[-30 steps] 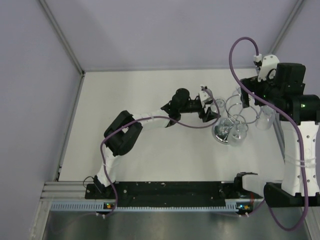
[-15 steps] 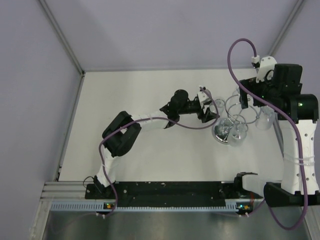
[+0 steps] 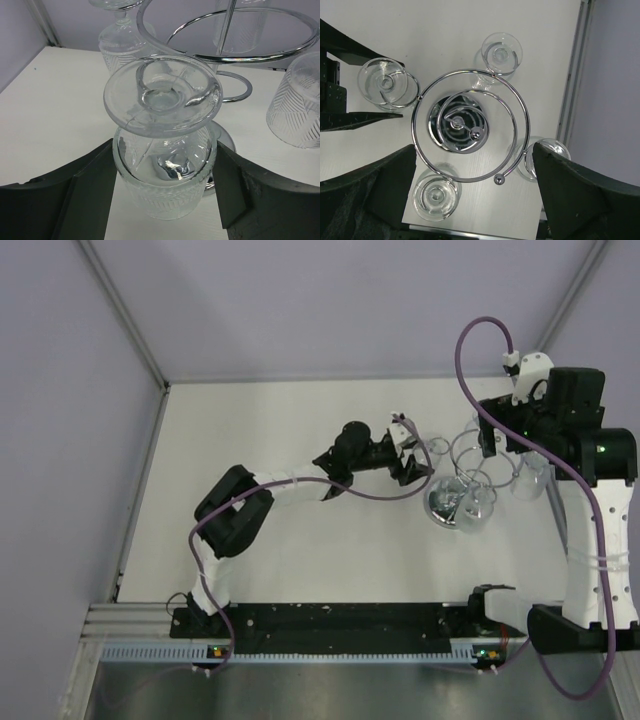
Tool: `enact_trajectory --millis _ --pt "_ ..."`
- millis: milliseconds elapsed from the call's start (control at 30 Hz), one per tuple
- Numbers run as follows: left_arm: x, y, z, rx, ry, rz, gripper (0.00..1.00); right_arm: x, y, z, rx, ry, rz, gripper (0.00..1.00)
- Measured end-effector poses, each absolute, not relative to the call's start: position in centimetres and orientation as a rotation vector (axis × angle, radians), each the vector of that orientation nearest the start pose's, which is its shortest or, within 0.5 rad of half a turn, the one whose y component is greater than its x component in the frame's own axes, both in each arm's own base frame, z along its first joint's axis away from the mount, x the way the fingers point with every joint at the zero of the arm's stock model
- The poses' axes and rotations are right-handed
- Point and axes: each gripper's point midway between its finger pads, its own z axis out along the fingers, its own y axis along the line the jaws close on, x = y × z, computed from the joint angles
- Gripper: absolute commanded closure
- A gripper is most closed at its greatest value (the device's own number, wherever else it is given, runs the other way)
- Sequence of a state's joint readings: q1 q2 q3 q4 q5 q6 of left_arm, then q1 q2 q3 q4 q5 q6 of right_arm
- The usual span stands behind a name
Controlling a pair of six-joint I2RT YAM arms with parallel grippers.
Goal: Take the wine glass off the wine glass rack
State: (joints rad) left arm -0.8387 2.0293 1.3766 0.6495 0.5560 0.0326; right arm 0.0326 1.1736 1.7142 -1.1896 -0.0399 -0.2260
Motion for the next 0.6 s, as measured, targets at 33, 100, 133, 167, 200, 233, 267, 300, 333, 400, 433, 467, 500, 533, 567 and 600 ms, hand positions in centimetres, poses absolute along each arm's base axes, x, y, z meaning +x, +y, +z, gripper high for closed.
enact_trajectory --millis 33,100,133,167,200,233,267,300,333,400,433,467,500,533,567,600 --pt "32.7 -50.0 20.7 1.092 1.272 -1.049 1.0 27.1 0.7 35.1 -0.309 2.198 -0.06 0.03" --pt "32.8 -49.6 20.7 1.08 1.283 -1.036 1.0 27.1 0.7 35.2 -0.311 2.196 -0.057 0.03" --pt "32.7 -49.4 20.7 1.076 1.288 -1.031 1.0 27.1 0.8 35.2 -0.312 2.196 -0.056 0.03" --pt "32.7 -49.3 20.7 1.072 1.293 -1.026 1.0 27.1 0.8 35.2 -0.312 2.196 -0.055 0.03" --pt "32.7 -49.1 20.6 1.068 1.3 -1.021 1.0 27.1 0.8 35.2 -0.313 2.195 -0.054 0.03" --pt "32.7 -48.9 20.6 1.064 1.306 -1.016 1.0 27.1 0.8 35.2 -0.313 2.195 -0.053 0.03" --pt "32.6 -48.7 20.5 1.062 1.311 -1.013 1.0 27.1 0.8 35.2 -0.314 2.195 -0.051 0.03" --pt "32.6 -48.5 20.5 1.06 1.314 -1.01 1.0 27.1 0.9 35.2 -0.315 2.195 -0.05 0.03" --pt "32.6 -48.3 20.5 1.056 1.321 -1.006 1.0 27.1 0.9 35.2 -0.318 2.194 -0.048 0.03" --pt "32.7 -47.8 20.4 1.046 1.335 -0.998 1.0 27.1 1.0 35.2 -0.328 2.191 -0.044 0.03" --pt "32.7 -47.4 20.4 1.041 1.347 -0.995 1.0 27.2 1.1 35.2 -0.337 2.19 -0.039 0.04" --pt "32.5 -46.9 20.3 1.039 1.361 -0.993 1.0 27.2 1.2 35.3 -0.348 2.185 -0.034 0.05" --pt "32.4 -46.3 20.3 1.033 1.377 -0.995 1.0 27.2 1.3 35.3 -0.359 2.18 -0.031 0.05" --pt "32.3 -45.6 20.4 1.021 1.402 -1.0 1.0 27.4 1.4 35.5 -0.372 2.167 -0.027 0.05" --pt "32.2 -44.7 20.6 1.01 1.423 -1.003 1.0 27.7 1.6 35.8 -0.378 2.149 -0.022 0.06" --pt "32.1 -43.7 21.0 0.996 1.443 -1.006 1.0 28.1 1.7 36.2 -0.386 2.127 -0.02 0.06"
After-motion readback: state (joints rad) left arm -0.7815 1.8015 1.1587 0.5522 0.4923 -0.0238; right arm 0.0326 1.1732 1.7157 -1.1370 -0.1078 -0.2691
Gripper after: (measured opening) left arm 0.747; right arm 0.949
